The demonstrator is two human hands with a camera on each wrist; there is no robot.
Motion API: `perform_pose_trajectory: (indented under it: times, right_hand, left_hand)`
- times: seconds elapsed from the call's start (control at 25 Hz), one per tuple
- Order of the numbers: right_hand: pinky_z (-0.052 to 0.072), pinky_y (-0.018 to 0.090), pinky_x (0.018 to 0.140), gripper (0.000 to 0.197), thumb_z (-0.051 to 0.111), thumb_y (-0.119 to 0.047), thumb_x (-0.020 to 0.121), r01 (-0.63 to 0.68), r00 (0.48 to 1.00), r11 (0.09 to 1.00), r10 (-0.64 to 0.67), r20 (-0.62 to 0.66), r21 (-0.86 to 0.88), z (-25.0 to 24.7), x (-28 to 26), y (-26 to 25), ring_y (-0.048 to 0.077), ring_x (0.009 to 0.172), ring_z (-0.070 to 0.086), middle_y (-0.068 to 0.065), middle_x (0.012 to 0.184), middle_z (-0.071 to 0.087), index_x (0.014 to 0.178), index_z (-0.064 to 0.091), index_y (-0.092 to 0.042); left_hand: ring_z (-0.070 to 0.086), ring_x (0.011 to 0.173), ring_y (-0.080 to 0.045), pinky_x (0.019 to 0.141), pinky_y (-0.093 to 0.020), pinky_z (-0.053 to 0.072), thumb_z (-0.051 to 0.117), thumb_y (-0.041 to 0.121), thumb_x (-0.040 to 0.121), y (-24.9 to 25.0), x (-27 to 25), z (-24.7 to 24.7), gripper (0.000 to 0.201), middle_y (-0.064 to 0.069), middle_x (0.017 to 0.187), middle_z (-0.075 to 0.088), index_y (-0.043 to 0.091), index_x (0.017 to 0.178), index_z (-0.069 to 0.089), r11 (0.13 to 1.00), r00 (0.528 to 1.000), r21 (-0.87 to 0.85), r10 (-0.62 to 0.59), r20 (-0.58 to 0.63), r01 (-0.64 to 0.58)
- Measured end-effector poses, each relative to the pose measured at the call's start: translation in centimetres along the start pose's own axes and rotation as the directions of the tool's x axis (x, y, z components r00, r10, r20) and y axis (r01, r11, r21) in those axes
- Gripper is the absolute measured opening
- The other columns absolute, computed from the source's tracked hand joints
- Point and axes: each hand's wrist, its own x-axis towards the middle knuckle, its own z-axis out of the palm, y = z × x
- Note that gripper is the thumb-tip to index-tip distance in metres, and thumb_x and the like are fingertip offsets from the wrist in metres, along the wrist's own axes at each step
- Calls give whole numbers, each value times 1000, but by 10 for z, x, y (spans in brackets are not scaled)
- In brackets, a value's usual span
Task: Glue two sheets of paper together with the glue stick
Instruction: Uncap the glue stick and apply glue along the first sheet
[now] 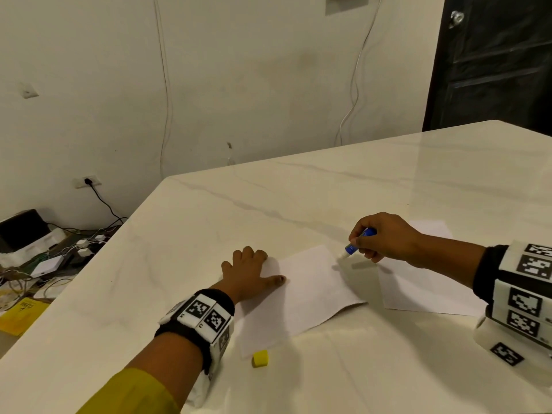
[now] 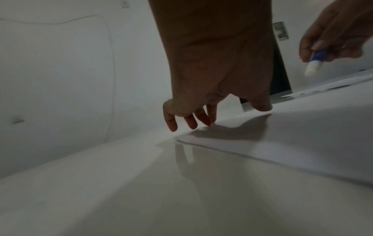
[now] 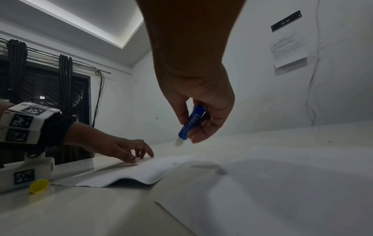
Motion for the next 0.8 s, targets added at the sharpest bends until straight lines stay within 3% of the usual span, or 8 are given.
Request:
perform_pose_trajectory:
  times: [0.2, 0.32, 0.44, 0.52, 0.6, 0.72, 0.8]
  right_hand:
    - [50, 20, 53, 7, 60, -6, 88, -27, 999, 1000, 27, 17, 14, 5, 3, 4, 14, 57, 55, 8, 73, 61, 92, 65, -5]
    - [51, 21, 54, 8, 60, -6, 88, -31, 999, 999, 30, 15, 25, 5, 4, 6, 15, 57, 56, 10, 76, 62, 93, 66, -4]
    - [52, 21, 55, 6, 60, -6, 88, -32, 999, 999, 32, 4, 34, 2, 6, 8, 15, 58, 56, 10, 77, 62, 91, 65, -5]
    - [51, 20, 54, 5, 60, -7, 88, -34, 999, 999, 34, -2, 43, 1, 5, 8, 14, 58, 56, 10, 77, 62, 90, 65, -6]
    - [51, 20, 54, 5, 60, -7, 88, -26, 1000, 998, 26, -2, 53, 2, 3, 9, 14, 58, 57, 7, 76, 62, 90, 64, -8]
    - [50, 20, 54, 7, 60, -9, 88, 18, 1000, 999, -18, 16, 39, 10, -1, 9, 15, 58, 57, 5, 75, 62, 92, 65, -8]
    - [49, 20, 54, 7, 60, -9, 88, 46, 999, 999, -46, 5, 27, 13, -1, 5, 15, 58, 57, 3, 75, 61, 92, 65, -8]
  left_hand:
    - [36, 120, -25, 97, -39, 30, 61, 54, 81, 1, 13, -5, 45, -5, 124, 46, 20, 107, 50, 997, 1000, -71, 5, 29, -3]
    - [38, 111, -25, 90, -36, 32, 65, 50, 79, 4, 15, -4, 38, -4, 110, 43, 20, 91, 44, 995, 999, -97, 4, 39, -1]
    - [45, 84, -21, 73, -29, 36, 70, 29, 80, -1, 20, -4, 33, 3, 82, 46, 22, 76, 38, 940, 1000, -340, 19, -9, -21]
    - [44, 65, -17, 61, -23, 35, 67, 12, 81, -5, 21, -4, 31, 3, 70, 45, 20, 75, 37, 877, 997, -480, -9, -82, -32]
    - [41, 59, -12, 57, -21, 34, 64, 11, 83, -6, 20, -2, 23, 3, 66, 45, 15, 85, 42, 865, 990, -502, -51, -128, -20]
    - [49, 73, -17, 66, -24, 41, 62, 24, 86, -1, 17, -1, 17, 2, 78, 51, 17, 93, 48, 865, 990, -498, -14, -140, -58]
    - [52, 96, -18, 89, -36, 45, 65, 49, 76, 0, 14, -3, 35, 2, 101, 54, 29, 102, 52, 866, 985, -472, 127, -113, -166]
